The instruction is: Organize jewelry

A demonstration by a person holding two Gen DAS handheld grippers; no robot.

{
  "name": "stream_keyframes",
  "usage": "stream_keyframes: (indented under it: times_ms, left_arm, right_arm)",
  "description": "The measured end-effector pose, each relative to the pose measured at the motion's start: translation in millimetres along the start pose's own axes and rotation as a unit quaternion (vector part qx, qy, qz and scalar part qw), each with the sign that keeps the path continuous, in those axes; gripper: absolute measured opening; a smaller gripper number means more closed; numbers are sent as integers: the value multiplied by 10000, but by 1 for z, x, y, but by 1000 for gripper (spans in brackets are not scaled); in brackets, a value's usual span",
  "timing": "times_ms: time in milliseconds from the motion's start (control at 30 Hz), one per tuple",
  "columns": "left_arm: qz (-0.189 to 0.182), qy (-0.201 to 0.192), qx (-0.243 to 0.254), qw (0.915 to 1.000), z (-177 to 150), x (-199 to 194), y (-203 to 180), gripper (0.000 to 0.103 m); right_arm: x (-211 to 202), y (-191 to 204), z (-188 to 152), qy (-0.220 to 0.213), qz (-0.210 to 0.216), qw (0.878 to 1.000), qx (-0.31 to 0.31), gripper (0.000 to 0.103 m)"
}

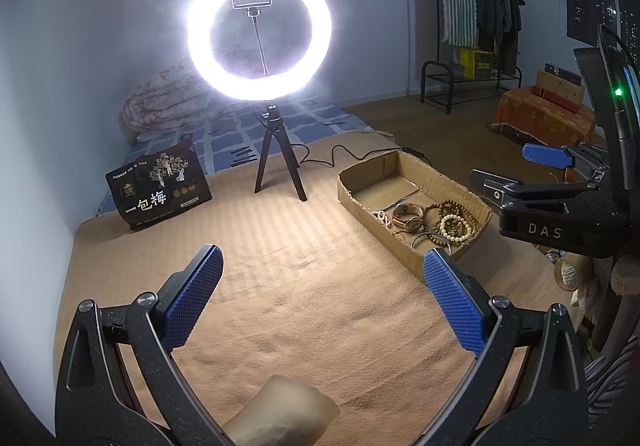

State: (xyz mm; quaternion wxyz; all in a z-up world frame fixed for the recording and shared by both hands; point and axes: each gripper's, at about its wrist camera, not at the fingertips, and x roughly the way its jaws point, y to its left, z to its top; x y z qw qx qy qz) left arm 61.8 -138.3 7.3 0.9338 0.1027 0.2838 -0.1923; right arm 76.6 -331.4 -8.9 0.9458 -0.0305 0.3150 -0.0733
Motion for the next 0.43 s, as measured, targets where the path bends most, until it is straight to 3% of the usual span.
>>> stream_keyframes:
  times_ms: [433]
  left_arm:
    - [85, -117, 45, 9999, 2, -7, 1, 102]
  right_arm:
    - [0, 2, -2, 42, 14, 10000, -71, 82]
